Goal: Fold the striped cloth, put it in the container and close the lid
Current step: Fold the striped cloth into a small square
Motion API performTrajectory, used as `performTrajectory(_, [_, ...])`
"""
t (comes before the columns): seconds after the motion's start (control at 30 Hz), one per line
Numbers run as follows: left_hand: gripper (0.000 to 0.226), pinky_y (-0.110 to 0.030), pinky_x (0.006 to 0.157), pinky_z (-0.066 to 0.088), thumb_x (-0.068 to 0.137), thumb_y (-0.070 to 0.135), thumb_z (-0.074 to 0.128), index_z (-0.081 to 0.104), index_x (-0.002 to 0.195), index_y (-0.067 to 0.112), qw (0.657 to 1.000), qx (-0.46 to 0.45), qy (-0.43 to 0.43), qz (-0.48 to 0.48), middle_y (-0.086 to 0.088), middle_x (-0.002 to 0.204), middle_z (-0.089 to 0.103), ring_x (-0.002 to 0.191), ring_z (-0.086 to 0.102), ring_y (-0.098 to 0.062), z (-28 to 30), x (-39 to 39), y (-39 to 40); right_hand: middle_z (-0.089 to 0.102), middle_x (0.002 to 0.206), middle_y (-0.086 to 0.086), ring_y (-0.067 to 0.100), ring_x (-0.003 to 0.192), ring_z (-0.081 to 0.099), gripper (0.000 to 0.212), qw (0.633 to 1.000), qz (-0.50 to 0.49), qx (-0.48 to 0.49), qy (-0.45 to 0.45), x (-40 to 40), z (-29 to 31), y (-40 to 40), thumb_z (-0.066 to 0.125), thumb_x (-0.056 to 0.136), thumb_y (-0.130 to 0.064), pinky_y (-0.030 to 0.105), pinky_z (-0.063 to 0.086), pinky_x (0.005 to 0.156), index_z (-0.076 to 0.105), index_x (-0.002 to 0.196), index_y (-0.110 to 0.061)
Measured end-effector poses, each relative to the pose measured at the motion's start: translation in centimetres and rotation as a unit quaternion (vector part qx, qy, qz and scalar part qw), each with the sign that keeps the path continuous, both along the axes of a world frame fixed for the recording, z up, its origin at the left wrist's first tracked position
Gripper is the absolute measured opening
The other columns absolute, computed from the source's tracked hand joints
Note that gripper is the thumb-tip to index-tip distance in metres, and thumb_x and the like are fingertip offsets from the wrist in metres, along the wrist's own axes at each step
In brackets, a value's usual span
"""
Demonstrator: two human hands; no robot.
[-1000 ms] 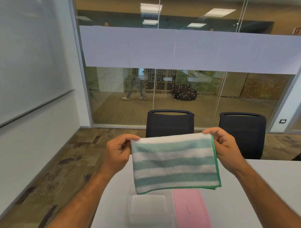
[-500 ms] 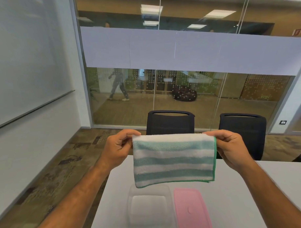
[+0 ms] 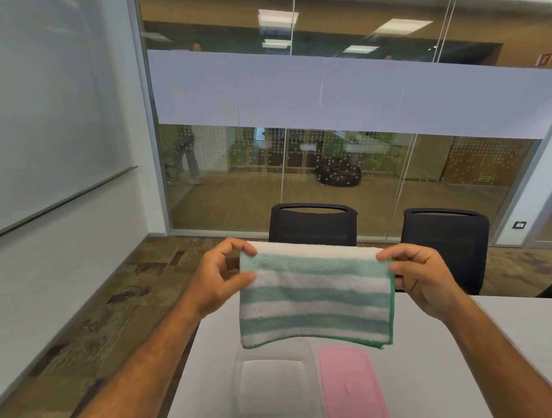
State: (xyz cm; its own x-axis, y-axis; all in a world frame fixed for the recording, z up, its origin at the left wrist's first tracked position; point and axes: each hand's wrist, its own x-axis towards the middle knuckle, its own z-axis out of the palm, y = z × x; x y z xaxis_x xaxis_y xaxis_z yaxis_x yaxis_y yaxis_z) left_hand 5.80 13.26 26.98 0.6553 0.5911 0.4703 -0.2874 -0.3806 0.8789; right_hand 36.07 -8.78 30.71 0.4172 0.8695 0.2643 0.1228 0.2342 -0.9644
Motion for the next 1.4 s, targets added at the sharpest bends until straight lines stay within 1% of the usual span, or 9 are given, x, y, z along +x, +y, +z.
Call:
performTrajectory(0.07, [0.029, -0.039, 0.072, 0.064, 0.08, 0.009, 0.077, 0.062, 0.097, 0.027, 1.0, -0.013, 0.02, 0.019, 0.0, 0.104, 0.069, 0.1, 0.071, -0.029, -0.1, 0.4, -0.3, 0.074, 0.089, 0.01, 0.031, 0.088, 0.074, 0.006, 1.0, -0.01, -0.006, -0.001, -0.1, -0.3, -0.1, 0.07, 0.076, -0.002, 0.037, 0.064, 0.059, 0.073, 0.079, -0.006])
performTrajectory(0.23, [0.032, -0.022, 0.068, 0.058, 0.086, -0.01, 0.066, 0.07, 0.069, 0.016, 0.995, 0.034, 0.019, 0.088, 0.009, 0.087, 0.073, 0.083, 0.067, -0.011, 0.7, 1.3, -0.9, 0.071, 0.091, 0.013, 0.029, 0.087, 0.073, 0.037, 0.998, -0.02, -0.055, -0.013, -0.2, -1.5, -0.1, 0.072, 0.077, 0.007, 0.042, 0.063, 0.067, 0.063, 0.104, -0.017])
performTrajectory(0.37, [0.032, -0.026, 0.075, 0.06, 0.088, 0.001, 0.069, 0.075, 0.09, 0.032, 0.992, 0.079, 0.075, 0.063, 0.015, 0.104, 0.068, 0.094, 0.066, -0.008, 1.8, 1.8, -1.7, 0.067, 0.1, 0.022, 0.031, 0.091, 0.071, 0.047, 0.976, -0.002, -0.173, -0.136, -0.6, -2.5, 0.1, 0.068, 0.078, 0.017, 0.048, 0.06, 0.078, 0.066, 0.108, -0.018])
performTrajectory(0.47, [0.039, -0.032, 0.083, 0.06, 0.084, 0.002, 0.068, 0.07, 0.102, 0.036, 0.977, 0.155, 0.144, 0.002, 0.021, 0.115, 0.059, 0.105, 0.061, -0.012, 2.8, 2.5, -2.3, 0.071, 0.101, 0.005, 0.023, 0.094, 0.07, 0.047, 0.94, -0.006, -0.241, -0.243, -1.7, -3.3, 0.6, 0.075, 0.077, 0.007, 0.043, 0.062, 0.083, 0.066, 0.107, -0.028])
performTrajectory(0.6, [0.043, -0.031, 0.096, 0.051, 0.081, 0.002, 0.064, 0.066, 0.109, 0.034, 0.93, 0.279, 0.23, -0.058, 0.014, 0.119, 0.059, 0.113, 0.057, -0.01, 3.8, 4.0, -3.8, 0.069, 0.113, -0.013, 0.007, 0.105, 0.067, 0.058, 0.951, -0.009, -0.186, -0.247, -4.4, -3.4, 1.9, 0.085, 0.074, -0.023, 0.032, 0.059, 0.091, 0.057, 0.122, -0.041])
performTrajectory(0.73, [0.04, -0.031, 0.087, 0.053, 0.082, 0.006, 0.067, 0.057, 0.105, 0.037, 0.905, 0.314, 0.274, -0.086, 0.012, 0.112, 0.06, 0.103, 0.058, -0.013, 3.4, 5.3, -5.2, 0.067, 0.119, -0.014, 0.012, 0.109, 0.066, 0.071, 0.974, 0.019, -0.095, -0.206, -7.5, -3.4, 3.3, 0.086, 0.071, -0.028, 0.027, 0.059, 0.087, 0.051, 0.131, -0.042])
performTrajectory(0.93, [0.05, -0.027, 0.071, 0.058, 0.075, 0.018, 0.079, 0.046, 0.107, 0.037, 0.923, 0.25, 0.279, -0.09, 0.017, 0.115, 0.054, 0.091, 0.063, -0.008, 2.6, 4.2, -5.6, 0.063, 0.111, -0.03, 0.002, 0.103, 0.063, 0.057, 0.968, -0.034, -0.045, -0.243, -8.8, -3.8, 3.4, 0.081, 0.077, -0.011, 0.016, 0.058, 0.077, 0.06, 0.113, -0.05])
performTrajectory(1.2, [0.027, -0.013, 0.07, 0.054, 0.077, 0.025, 0.081, 0.06, 0.089, 0.038, 0.897, 0.27, 0.343, -0.074, 0.031, 0.088, 0.059, 0.084, 0.064, -0.003, 0.4, 1.3, -4.2, 0.069, 0.093, -0.012, 0.012, 0.094, 0.067, 0.024, 0.977, 0.003, -0.06, -0.204, -7.6, -4.1, 2.3, 0.078, 0.081, -0.011, 0.027, 0.062, 0.073, 0.068, 0.08, -0.033])
performTrajectory(1.4, [0.018, -0.025, 0.076, 0.062, 0.077, 0.033, 0.083, 0.078, 0.09, 0.021, 0.902, 0.28, 0.324, -0.052, 0.008, 0.092, 0.074, 0.082, 0.069, -0.01, 0.2, 0.8, -3.6, 0.068, 0.087, -0.028, 0.001, 0.094, 0.064, 0.029, 0.922, 0.019, -0.152, -0.355, -7.3, -2.8, 2.0, 0.076, 0.084, -0.017, 0.013, 0.057, 0.074, 0.072, 0.075, -0.045])
